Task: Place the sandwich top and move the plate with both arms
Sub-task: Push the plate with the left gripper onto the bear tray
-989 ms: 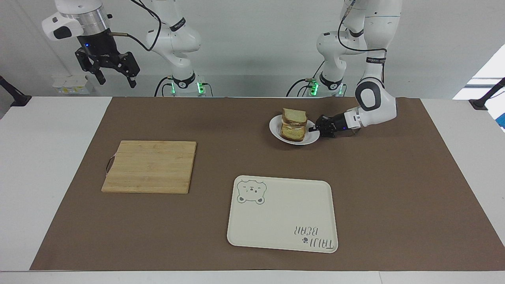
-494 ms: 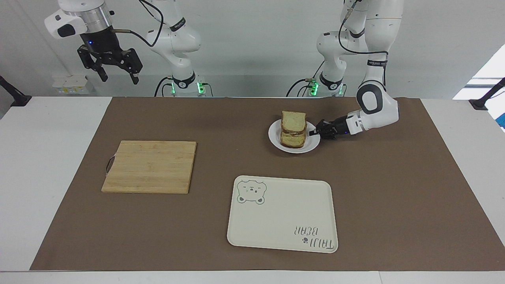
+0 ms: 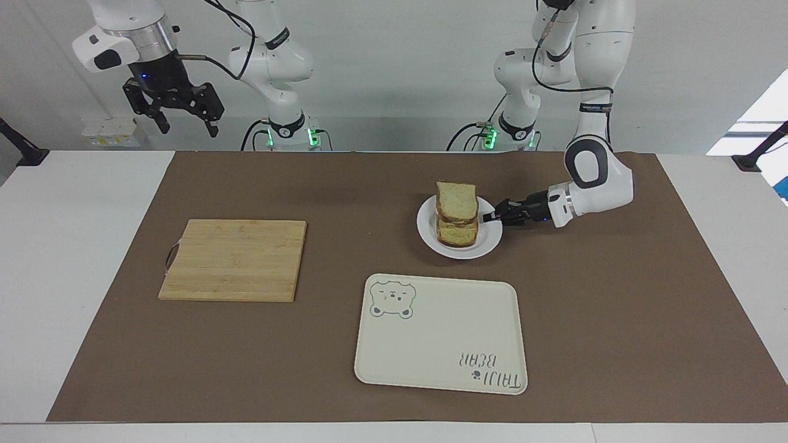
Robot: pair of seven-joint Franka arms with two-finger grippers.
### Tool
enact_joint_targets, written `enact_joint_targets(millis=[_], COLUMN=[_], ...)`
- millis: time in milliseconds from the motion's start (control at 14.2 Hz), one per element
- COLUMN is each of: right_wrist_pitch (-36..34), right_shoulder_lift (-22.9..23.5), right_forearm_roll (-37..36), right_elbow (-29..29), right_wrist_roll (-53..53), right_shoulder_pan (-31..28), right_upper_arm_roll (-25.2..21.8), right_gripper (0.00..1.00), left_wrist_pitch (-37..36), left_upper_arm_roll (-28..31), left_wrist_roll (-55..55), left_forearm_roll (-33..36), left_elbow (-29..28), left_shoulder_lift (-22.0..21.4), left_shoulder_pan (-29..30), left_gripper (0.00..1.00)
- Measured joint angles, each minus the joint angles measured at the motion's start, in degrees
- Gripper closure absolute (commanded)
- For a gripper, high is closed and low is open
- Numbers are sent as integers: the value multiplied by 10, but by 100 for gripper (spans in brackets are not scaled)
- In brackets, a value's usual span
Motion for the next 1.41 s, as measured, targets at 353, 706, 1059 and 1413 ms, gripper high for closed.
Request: enact_joint_targets(millis=[353,706,1059,1413], right_wrist_pitch=[0,0,0,0], right_shoulder_lift=[0,0,0,0], right_forearm_roll=[0,0,0,0], right_elbow=[0,0,0,0], right_wrist_roll=[0,0,0,0], right_shoulder_pan=[0,-1,-1,-1], right_upper_arm_roll=[-1,-2,-2,-2], right_gripper=[0,0,0,0], left_wrist_pitch=[-62,-64,-54,-5], left_upper_arm_roll=[2,4,1,-24], left_wrist_roll=[-103,-163,-204,-220], left_forearm_roll=[79,80,81,81], left_elbow=[165,277,426,506], left_shoulder_lift=[74,145,258,323], left_shoulder_pan=[0,1,0,-11], left_gripper=[100,100,100,100])
